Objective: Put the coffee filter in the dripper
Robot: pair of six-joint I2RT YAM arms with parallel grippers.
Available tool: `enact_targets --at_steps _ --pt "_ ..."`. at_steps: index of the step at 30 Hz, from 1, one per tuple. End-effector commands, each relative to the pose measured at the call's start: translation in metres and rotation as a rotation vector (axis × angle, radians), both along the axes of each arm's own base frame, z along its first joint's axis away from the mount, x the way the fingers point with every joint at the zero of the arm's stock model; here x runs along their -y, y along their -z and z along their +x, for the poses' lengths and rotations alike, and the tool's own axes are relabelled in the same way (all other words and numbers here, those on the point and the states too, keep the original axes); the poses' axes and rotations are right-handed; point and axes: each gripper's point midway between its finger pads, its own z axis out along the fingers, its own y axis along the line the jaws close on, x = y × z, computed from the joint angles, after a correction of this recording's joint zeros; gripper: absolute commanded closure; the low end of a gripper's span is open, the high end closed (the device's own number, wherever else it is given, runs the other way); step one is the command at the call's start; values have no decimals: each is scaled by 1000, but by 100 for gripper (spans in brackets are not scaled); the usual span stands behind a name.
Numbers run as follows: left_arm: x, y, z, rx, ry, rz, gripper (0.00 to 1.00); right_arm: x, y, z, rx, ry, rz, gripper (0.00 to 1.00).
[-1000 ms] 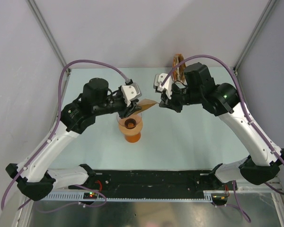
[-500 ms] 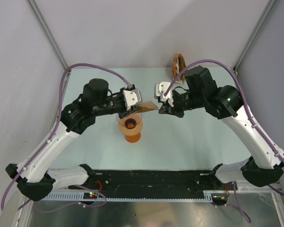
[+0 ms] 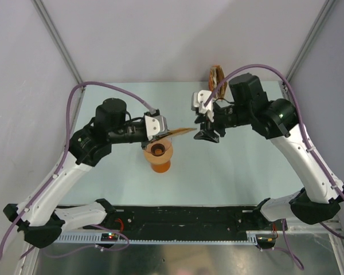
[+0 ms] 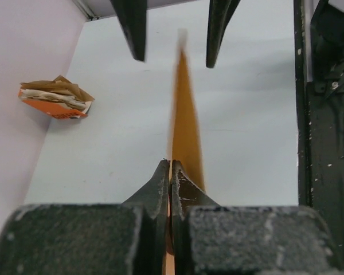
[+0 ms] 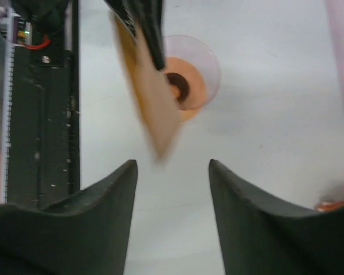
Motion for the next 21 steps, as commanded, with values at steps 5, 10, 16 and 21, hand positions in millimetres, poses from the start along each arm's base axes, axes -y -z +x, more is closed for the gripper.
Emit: enact_targets --at_steps 5,10,16,21 --pt "2 -58 12 -355 -56 -249 100 28 -31 25 -6 118 191 29" --pt "5 -81 17 -414 -60 -338 100 20 -45 24 16 105 293 41" --pt "7 -84 13 -400 -24 -343 100 9 -64 27 38 87 361 51" --pt "5 -70 5 -337 11 -308 100 7 -77 13 44 32 379 53"
